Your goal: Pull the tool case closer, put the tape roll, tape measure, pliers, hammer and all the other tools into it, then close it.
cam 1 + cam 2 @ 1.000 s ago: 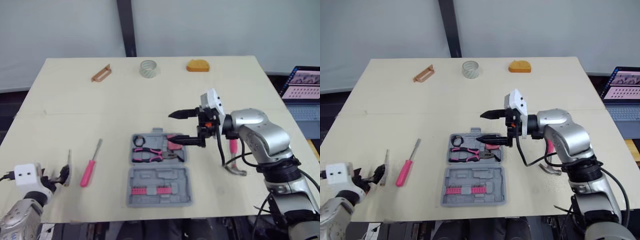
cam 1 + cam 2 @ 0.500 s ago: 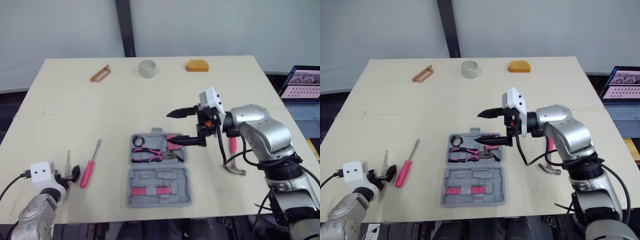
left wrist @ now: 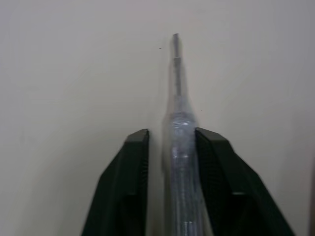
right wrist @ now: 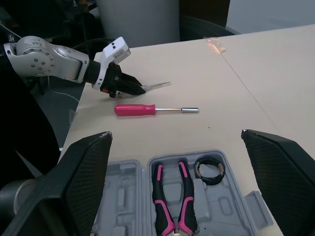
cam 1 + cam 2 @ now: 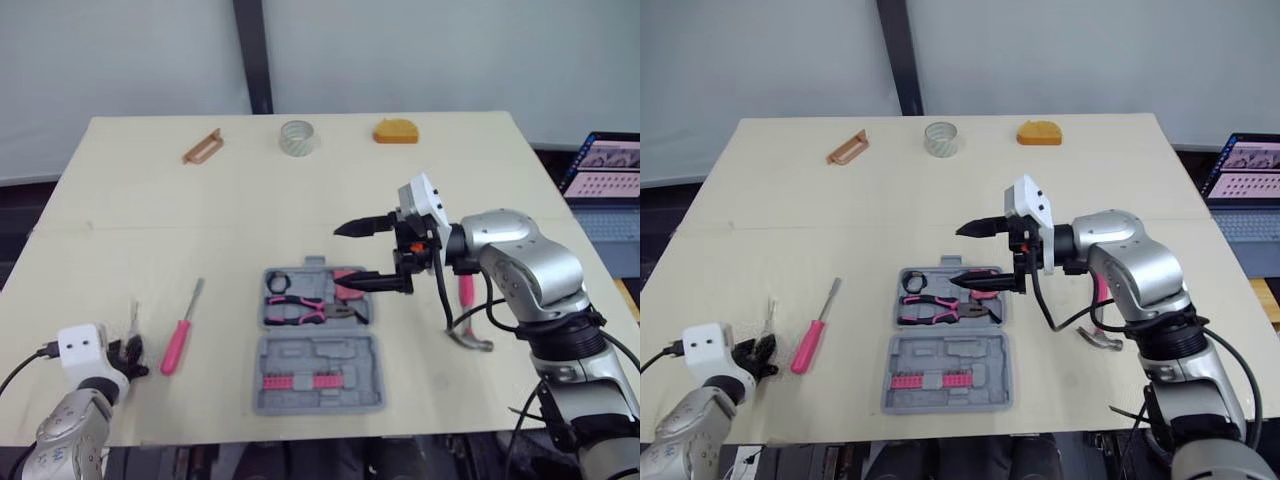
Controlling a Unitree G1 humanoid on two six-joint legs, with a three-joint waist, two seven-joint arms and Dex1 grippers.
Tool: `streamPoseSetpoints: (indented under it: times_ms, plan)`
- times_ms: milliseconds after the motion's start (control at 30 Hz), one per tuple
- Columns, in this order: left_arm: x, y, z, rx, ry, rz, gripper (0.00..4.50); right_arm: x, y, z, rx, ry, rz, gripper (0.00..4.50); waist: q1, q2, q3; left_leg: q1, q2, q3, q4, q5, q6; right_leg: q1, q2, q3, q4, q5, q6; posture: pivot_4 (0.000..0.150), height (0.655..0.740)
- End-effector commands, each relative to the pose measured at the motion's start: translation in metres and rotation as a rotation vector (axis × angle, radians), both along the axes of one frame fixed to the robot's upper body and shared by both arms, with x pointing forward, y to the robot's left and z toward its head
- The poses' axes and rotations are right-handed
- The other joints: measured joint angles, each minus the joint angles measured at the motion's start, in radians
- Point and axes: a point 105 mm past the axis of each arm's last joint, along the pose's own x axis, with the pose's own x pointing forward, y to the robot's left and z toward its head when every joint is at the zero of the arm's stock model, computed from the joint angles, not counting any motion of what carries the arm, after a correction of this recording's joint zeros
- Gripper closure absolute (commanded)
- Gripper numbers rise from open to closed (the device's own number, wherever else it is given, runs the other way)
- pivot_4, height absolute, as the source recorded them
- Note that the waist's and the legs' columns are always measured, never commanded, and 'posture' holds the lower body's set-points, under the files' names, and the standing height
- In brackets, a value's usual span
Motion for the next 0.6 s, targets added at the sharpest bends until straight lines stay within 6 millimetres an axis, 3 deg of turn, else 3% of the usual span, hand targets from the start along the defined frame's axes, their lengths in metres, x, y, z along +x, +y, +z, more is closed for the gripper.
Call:
streamPoseSetpoints:
  times_ms: [33, 400, 500, 600]
  plan:
    - [-0.010, -0.001, -0.022, -0.036, 0.072, 0.007, 4.45, -0.010, 0.002, 0.020, 0.021, -0.061, 0.048, 0.00, 0.000, 0.000, 0.000, 0.000, 0.000, 0.000, 0.000, 0.000, 0.000, 0.000, 0.000, 0.000, 0.000, 0.000, 0.000, 0.150, 0.7400]
    - [-0.008, 0.004, -0.024, -0.009, 0.080, 0.005, 4.43, -0.015, 0.004, 0.023, 0.022, -0.075, 0.077, 0.00, 0.001, 0.004, -0.002, 0.000, 0.000, 0.000, 0.000, 0.000, 0.000, 0.000, 0.000, 0.000, 0.000, 0.000, 0.000, 0.150, 0.7400]
    - [-0.001, 0.007, -0.009, 0.042, 0.053, -0.031, 4.43, -0.014, 0.003, 0.022, 0.023, -0.082, 0.070, 0.00, 0.001, 0.005, -0.003, 0.000, 0.000, 0.000, 0.000, 0.000, 0.000, 0.000, 0.000, 0.000, 0.000, 0.000, 0.000, 0.150, 0.7400]
    - [0.012, 0.008, 0.026, 0.112, -0.005, -0.130, 4.43, -0.013, 0.003, 0.022, 0.030, -0.089, 0.059, 0.00, 0.000, 0.005, -0.002, 0.000, 0.000, 0.000, 0.000, 0.000, 0.000, 0.000, 0.000, 0.000, 0.001, 0.000, 0.000, 0.150, 0.7400]
